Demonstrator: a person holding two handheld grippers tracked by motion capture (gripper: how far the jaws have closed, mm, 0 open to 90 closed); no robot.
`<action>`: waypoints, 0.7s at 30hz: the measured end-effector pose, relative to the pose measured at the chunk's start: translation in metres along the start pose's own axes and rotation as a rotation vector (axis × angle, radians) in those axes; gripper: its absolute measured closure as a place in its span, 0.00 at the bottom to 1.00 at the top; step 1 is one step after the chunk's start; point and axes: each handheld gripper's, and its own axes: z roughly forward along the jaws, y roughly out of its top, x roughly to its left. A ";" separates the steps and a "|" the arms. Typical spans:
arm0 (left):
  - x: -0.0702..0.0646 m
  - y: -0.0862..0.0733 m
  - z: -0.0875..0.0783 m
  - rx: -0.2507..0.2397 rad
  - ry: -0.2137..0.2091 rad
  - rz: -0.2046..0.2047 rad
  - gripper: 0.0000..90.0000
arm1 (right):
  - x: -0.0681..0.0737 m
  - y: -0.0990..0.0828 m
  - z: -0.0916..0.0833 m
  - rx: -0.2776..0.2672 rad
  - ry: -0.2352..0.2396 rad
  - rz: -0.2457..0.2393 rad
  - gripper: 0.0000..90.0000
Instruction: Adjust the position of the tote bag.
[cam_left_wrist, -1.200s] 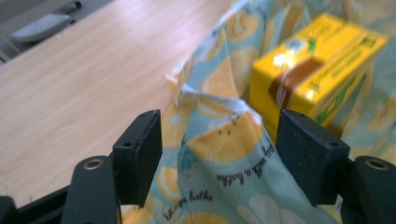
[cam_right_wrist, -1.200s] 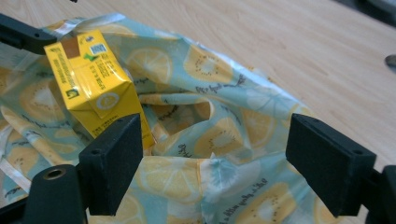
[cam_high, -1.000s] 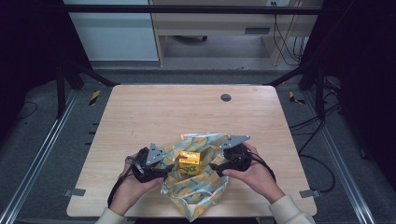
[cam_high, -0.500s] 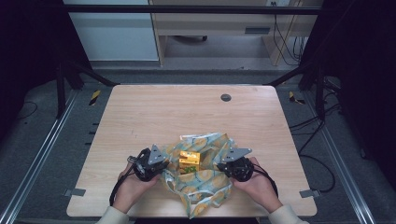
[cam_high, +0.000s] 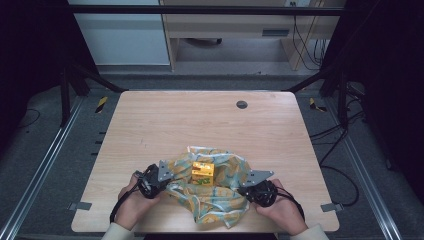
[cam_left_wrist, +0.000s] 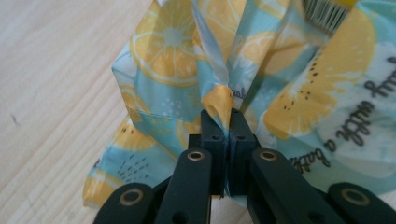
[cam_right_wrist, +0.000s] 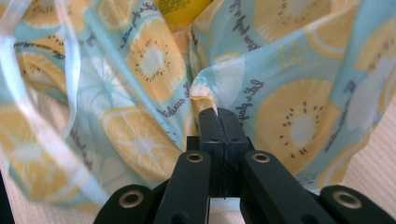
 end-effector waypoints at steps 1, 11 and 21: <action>0.001 -0.001 0.001 0.003 -0.001 -0.004 0.99 | 0.000 0.000 0.000 0.007 0.003 0.000 1.00; 0.006 -0.005 0.001 0.027 -0.014 -0.021 1.00 | -0.002 -0.005 0.004 0.040 0.021 0.007 1.00; 0.008 -0.009 -0.009 -0.076 0.018 -0.069 0.72 | -0.002 -0.006 -0.002 -0.006 -0.012 0.036 0.72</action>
